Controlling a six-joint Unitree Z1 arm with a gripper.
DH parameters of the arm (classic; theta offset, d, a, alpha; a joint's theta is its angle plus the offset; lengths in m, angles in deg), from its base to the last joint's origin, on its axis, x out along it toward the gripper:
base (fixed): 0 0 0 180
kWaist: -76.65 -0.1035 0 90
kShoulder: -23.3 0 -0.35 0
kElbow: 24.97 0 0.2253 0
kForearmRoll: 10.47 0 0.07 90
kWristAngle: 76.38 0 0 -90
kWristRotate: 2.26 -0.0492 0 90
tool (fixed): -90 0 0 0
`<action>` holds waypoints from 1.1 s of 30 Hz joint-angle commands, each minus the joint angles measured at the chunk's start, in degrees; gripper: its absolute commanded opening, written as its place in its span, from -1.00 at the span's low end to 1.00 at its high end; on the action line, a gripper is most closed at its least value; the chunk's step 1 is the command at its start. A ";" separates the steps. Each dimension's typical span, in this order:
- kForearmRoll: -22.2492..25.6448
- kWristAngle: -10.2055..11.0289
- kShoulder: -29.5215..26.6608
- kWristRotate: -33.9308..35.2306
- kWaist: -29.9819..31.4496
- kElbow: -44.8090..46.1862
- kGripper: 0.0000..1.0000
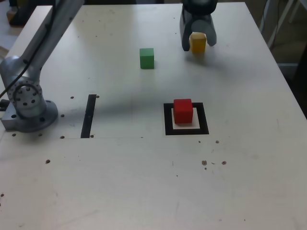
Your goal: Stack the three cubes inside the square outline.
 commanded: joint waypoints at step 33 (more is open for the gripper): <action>-1.48 -0.07 -21.90 2.83 13.90 14.10 -0.48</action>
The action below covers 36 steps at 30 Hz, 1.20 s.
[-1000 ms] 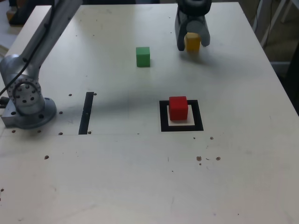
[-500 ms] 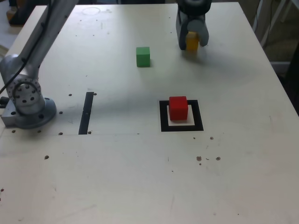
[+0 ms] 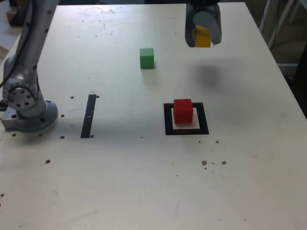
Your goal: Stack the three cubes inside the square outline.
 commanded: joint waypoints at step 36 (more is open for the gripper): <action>1.56 -5.26 -7.76 33.81 25.06 16.51 -0.48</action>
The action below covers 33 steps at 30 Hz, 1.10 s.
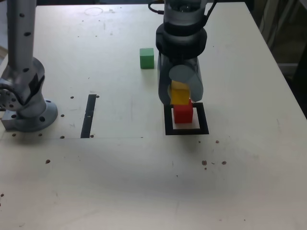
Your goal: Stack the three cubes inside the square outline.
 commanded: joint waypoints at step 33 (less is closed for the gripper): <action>-4.50 0.66 1.42 -0.11 -0.23 2.45 -0.21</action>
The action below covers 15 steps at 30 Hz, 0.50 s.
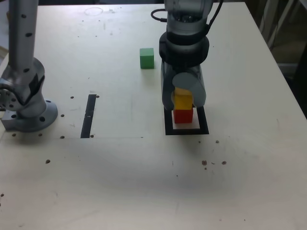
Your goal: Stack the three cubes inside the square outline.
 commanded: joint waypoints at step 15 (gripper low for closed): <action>-1.55 -0.16 0.49 -0.38 -0.79 1.52 0.43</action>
